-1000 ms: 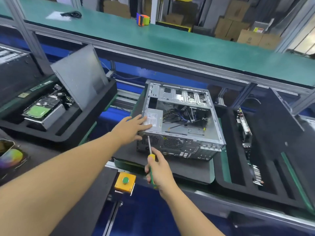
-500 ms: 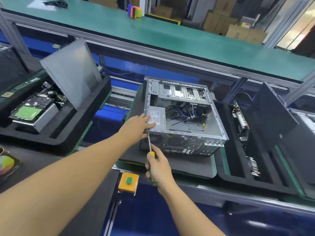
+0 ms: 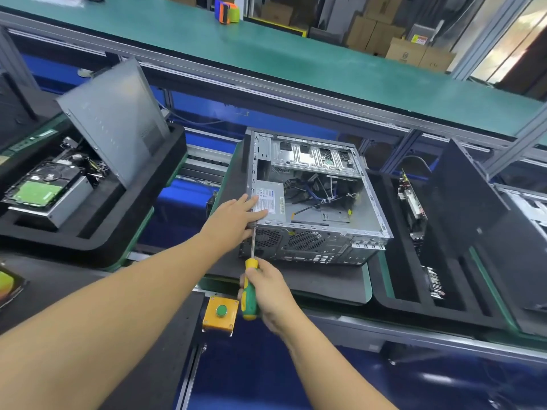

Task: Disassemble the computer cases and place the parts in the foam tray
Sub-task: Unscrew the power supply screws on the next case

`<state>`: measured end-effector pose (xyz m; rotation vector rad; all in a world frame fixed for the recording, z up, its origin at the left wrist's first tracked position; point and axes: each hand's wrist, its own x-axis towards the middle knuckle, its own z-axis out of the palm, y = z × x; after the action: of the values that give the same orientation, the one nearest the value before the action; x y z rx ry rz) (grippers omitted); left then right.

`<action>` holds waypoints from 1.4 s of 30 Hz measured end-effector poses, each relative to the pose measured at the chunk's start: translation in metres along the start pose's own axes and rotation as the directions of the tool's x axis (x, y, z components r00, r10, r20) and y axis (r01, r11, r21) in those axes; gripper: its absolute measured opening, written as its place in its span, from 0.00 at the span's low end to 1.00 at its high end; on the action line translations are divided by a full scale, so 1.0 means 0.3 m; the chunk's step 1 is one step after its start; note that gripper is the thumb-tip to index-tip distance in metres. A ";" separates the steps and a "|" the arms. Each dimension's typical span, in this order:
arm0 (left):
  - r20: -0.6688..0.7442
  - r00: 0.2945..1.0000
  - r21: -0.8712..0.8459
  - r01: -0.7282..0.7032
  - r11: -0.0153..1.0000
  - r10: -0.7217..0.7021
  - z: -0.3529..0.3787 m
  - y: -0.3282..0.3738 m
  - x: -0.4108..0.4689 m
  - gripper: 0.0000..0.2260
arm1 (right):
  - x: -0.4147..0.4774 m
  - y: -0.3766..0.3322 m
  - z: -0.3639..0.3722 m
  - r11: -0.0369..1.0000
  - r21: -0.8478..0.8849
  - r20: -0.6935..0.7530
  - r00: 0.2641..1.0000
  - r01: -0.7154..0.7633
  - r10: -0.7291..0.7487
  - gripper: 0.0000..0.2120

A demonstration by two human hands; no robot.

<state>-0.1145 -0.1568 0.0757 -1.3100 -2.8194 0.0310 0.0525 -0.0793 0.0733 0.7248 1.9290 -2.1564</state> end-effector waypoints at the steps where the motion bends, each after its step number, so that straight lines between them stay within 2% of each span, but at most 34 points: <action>1: -0.001 1.000 -0.002 0.001 1.000 -0.001 0.002 0.000 -0.002 0.26 | 0.000 0.009 -0.002 0.982 0.187 0.044 0.999 -0.039 0.031 0.05; 2: 0.000 1.000 -0.006 0.001 1.000 -0.001 0.003 0.001 -0.003 0.26 | 0.002 0.024 -0.006 0.944 0.323 0.076 0.996 -0.074 0.052 0.04; 4: -0.007 1.000 -0.024 0.006 1.000 -0.006 0.003 0.004 -0.006 0.26 | 0.001 0.050 -0.014 0.860 0.488 0.138 0.986 -0.152 0.096 0.06; 6: -0.016 1.000 -0.042 0.010 0.999 -0.011 0.005 0.008 -0.009 0.26 | -0.001 0.055 -0.025 0.779 0.572 0.224 0.963 -0.257 0.153 0.15; 8: -0.023 1.000 -0.053 0.009 0.999 -0.010 0.005 0.010 -0.010 0.26 | 0.004 0.049 -0.040 0.727 0.596 0.310 0.933 -0.342 0.184 0.19; 11: -0.026 1.000 -0.078 0.013 0.997 -0.015 0.004 0.007 -0.009 0.26 | 0.019 0.033 -0.047 0.747 0.550 0.355 0.915 -0.372 0.194 0.17; 14: -0.034 0.999 -0.083 0.006 0.997 -0.009 0.011 0.009 -0.012 0.25 | 0.024 0.028 -0.019 0.852 0.445 0.241 0.953 -0.276 0.182 0.12; 17: -0.045 0.999 -0.086 0.010 0.996 -0.014 0.014 0.011 -0.015 0.25 | 0.019 0.032 0.025 0.950 0.273 -0.004 0.988 -0.149 0.156 0.11; 19: -0.041 0.999 -0.082 0.017 0.996 -0.020 0.014 0.014 -0.015 0.25 | 0.007 0.030 0.039 0.997 -0.018 -0.206 0.976 -0.070 0.065 0.12; 20: -0.040 0.999 -0.080 0.021 0.997 -0.024 0.013 0.016 -0.014 0.25 | 0.003 0.030 0.041 0.977 -0.208 -0.290 0.957 -0.046 -0.016 0.13; 22: -0.041 0.999 -0.086 0.030 0.996 -0.033 0.012 0.020 -0.015 0.25 | -0.002 0.037 0.035 0.800 -0.594 -0.368 0.911 -0.078 -0.185 0.15; 23: -0.041 0.998 -0.090 0.033 0.995 -0.037 0.012 0.020 -0.015 0.25 | -0.004 0.042 0.032 0.726 -0.682 -0.377 0.895 -0.094 -0.238 0.15; 24: -0.043 0.998 -0.093 0.034 0.995 -0.038 0.012 0.020 -0.017 0.25 | -0.001 0.049 0.025 0.735 -0.672 -0.359 0.906 -0.083 -0.225 0.15; 25: -0.044 0.998 -0.096 0.032 0.995 -0.037 0.011 0.020 -0.018 0.25 | 0.002 0.051 0.020 0.841 -0.540 -0.327 0.931 -0.046 -0.160 0.13; 26: -0.044 0.998 -0.100 0.029 0.995 -0.034 0.010 0.019 -0.018 0.25 | 0.003 0.043 0.017 0.953 -0.299 -0.267 0.963 -0.051 -0.032 0.12; 27: -0.043 0.999 -0.106 0.027 0.994 -0.032 0.009 0.018 -0.018 0.25 | 0.004 0.032 0.008 0.993 -0.037 -0.151 0.983 -0.110 0.103 0.12; 28: -0.042 0.999 -0.113 0.025 0.993 -0.030 0.008 0.017 -0.017 0.25 | 0.005 0.015 -0.009 0.967 0.167 -0.034 0.980 -0.190 0.198 0.13; 29: -0.042 0.999 -0.120 0.024 0.992 -0.029 0.007 0.016 -0.016 0.25 | 0.010 -0.001 -0.029 0.913 0.297 0.076 0.960 -0.281 0.271 0.16; 31: -0.048 0.999 -0.129 0.020 0.991 -0.027 0.008 0.016 -0.015 0.25 | 0.012 -0.024 -0.056 0.835 0.386 0.232 0.917 -0.392 0.324 0.22; 33: -0.053 0.998 -0.137 0.023 0.990 -0.030 0.013 0.015 -0.015 0.25 | 0.011 -0.017 -0.059 0.820 0.414 0.246 0.916 -0.395 0.317 0.22; 35: -0.051 0.998 -0.141 0.022 0.990 -0.029 0.016 0.012 -0.017 0.25 | 0.005 -0.001 -0.040 0.870 0.378 0.101 0.948 -0.316 0.301 0.18; 36: -0.053 0.998 -0.146 0.019 0.989 -0.027 0.018 0.012 -0.018 0.25 | 0.006 0.010 -0.029 0.943 0.250 -0.052 0.969 -0.220 0.240 0.16; 37: -0.057 0.998 -0.154 0.015 0.988 -0.024 0.020 0.012 -0.020 0.25 | 0.009 0.022 -0.022 0.991 0.028 -0.211 0.968 -0.134 0.137 0.14; 38: -0.062 0.998 -0.161 0.011 0.987 -0.022 0.020 0.012 -0.020 0.25 | 0.011 0.034 -0.018 0.970 -0.226 -0.332 0.943 -0.089 0.009 0.14; 39: -0.066 0.998 -0.164 0.008 0.986 -0.019 0.020 0.012 -0.019 0.25 | 0.012 0.037 -0.016 0.905 -0.417 -0.394 0.914 -0.080 -0.100 0.13; 40: -0.067 0.998 -0.167 0.008 0.986 -0.020 0.021 0.012 -0.019 0.25 | 0.013 0.038 -0.012 0.874 -0.479 -0.411 0.900 -0.079 -0.145 0.11; 41: -0.068 0.997 -0.167 0.011 0.986 -0.022 0.021 0.012 -0.018 0.25 | 0.014 0.035 -0.007 0.903 -0.423 -0.395 0.911 -0.069 -0.115 0.10; 42: -0.069 0.997 -0.162 0.012 0.987 -0.024 0.022 0.010 -0.017 0.25 | 0.014 0.028 0.001 0.962 -0.263 -0.353 0.935 -0.072 -0.026 0.09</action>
<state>-0.1091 -0.1587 0.0690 -1.2864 -2.8248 -0.2444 0.0522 -0.0802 0.0638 1.1346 2.3141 -1.7840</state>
